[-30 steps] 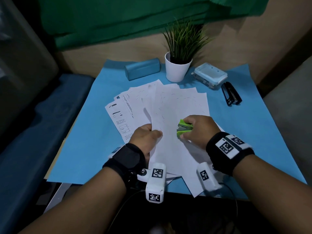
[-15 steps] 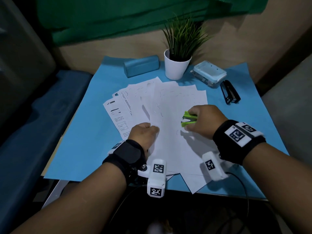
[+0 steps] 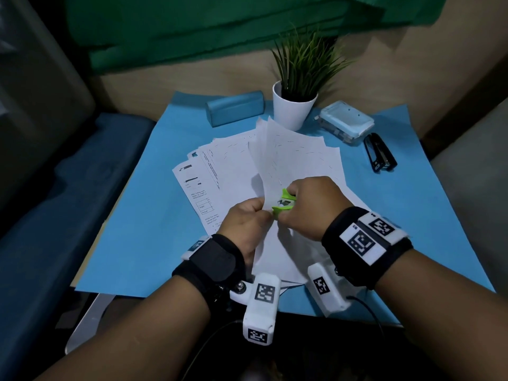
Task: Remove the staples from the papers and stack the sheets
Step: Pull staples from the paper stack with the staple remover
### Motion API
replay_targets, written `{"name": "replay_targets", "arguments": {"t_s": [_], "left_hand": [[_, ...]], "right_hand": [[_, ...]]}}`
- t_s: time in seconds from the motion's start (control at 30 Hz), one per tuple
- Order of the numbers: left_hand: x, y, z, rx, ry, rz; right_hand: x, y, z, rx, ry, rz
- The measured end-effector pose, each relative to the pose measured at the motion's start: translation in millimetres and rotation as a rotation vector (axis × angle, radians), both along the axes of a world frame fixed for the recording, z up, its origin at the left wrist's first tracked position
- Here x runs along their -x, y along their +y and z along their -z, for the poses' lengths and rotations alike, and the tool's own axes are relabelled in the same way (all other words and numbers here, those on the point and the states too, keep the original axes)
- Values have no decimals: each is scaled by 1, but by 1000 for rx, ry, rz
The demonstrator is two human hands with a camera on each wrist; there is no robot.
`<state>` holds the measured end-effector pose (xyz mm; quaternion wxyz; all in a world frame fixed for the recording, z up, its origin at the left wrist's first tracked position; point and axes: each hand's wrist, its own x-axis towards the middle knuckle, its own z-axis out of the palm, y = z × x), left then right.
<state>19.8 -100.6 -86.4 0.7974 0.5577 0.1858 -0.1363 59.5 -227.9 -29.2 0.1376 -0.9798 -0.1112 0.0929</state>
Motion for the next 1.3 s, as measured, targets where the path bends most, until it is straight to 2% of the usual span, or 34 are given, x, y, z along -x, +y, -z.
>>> {"name": "replay_targets", "arguments": {"t_s": [0.47, 0.67, 0.73, 0.9, 1.0, 1.07, 1.23, 1.3], "left_hand": [[8, -5, 0, 23, -63, -42], [9, -4, -1, -22, -60, -40], [9, -4, -1, -15, -26, -37], [8, 2, -1, 16, 131, -41], [8, 5, 0, 32, 173, -45], [8, 5, -2, 35, 184, -32], [7, 4, -12, 8, 217, -18], [4, 3, -17, -26, 249, -25]], "right_hand": [[-7, 11, -6, 22, 65, 71], [-9, 4, 3, -88, 76, 97], [-10, 1, 9, -167, 106, 132], [-14, -15, 15, -632, 346, 351], [-17, -27, 16, -710, 404, 386], [-17, -30, 17, -654, 390, 348], [-12, -28, 16, -213, 207, 81], [-8, -25, 15, -125, 132, 17]]}}
